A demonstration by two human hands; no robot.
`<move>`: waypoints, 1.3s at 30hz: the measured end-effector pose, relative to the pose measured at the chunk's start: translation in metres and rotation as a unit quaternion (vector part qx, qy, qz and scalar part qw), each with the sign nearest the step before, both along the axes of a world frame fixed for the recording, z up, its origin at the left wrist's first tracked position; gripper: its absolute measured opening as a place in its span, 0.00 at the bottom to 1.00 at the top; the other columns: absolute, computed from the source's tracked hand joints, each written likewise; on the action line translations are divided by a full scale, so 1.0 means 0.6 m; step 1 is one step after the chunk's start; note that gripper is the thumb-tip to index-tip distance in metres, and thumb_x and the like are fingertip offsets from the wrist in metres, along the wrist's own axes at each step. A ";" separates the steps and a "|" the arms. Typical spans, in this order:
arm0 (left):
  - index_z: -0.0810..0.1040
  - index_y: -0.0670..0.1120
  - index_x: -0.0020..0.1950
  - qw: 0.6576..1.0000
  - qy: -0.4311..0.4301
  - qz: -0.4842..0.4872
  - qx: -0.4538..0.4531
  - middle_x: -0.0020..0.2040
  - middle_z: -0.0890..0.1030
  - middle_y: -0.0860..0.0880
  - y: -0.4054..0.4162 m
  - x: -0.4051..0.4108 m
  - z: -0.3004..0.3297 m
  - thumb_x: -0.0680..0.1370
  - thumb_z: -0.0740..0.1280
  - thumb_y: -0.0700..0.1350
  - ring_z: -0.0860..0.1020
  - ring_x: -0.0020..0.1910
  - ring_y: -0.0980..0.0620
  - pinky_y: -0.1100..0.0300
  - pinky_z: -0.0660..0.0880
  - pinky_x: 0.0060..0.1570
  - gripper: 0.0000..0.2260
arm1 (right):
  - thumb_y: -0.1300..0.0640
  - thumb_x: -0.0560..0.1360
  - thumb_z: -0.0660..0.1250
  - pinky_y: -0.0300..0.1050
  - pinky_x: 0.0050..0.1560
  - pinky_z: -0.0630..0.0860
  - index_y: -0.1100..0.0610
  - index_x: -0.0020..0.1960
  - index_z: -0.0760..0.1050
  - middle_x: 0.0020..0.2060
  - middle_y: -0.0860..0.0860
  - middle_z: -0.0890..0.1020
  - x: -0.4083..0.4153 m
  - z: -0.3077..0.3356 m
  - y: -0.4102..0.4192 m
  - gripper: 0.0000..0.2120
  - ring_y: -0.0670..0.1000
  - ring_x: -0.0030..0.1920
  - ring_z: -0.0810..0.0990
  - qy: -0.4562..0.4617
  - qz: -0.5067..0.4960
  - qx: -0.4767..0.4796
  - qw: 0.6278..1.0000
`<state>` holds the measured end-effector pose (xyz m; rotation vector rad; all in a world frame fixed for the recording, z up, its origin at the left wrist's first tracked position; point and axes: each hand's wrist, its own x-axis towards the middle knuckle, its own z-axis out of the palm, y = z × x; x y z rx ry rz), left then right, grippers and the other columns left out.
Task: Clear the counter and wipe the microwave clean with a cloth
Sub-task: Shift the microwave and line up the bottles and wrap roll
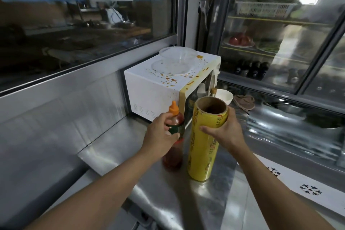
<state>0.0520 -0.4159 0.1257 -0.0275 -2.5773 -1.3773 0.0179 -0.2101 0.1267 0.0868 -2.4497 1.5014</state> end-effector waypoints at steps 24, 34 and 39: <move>0.67 0.54 0.67 0.995 -0.053 -0.073 0.040 0.60 0.73 0.55 -0.184 0.026 0.012 0.62 0.79 0.52 0.73 0.56 0.56 0.62 0.72 0.51 0.37 | 0.38 0.45 0.76 0.55 0.50 0.79 0.46 0.57 0.63 0.49 0.43 0.76 0.071 0.130 -0.192 0.44 0.49 0.52 0.78 -0.002 0.004 0.027 1.000; 0.59 0.58 0.69 0.990 -0.086 -0.099 0.053 0.60 0.76 0.57 -0.301 -0.033 -0.004 0.60 0.80 0.52 0.74 0.55 0.57 0.60 0.71 0.51 0.43 | 0.39 0.48 0.77 0.51 0.52 0.79 0.49 0.60 0.63 0.52 0.48 0.77 0.006 0.155 -0.377 0.45 0.51 0.53 0.77 0.001 0.010 -0.019 1.000; 0.55 0.58 0.70 0.997 -0.039 -0.034 0.061 0.58 0.76 0.55 -0.330 -0.077 -0.017 0.60 0.79 0.54 0.76 0.55 0.51 0.57 0.73 0.49 0.46 | 0.48 0.54 0.81 0.46 0.48 0.78 0.50 0.60 0.63 0.51 0.47 0.75 -0.060 0.138 -0.443 0.41 0.49 0.52 0.76 0.003 0.042 -0.025 0.999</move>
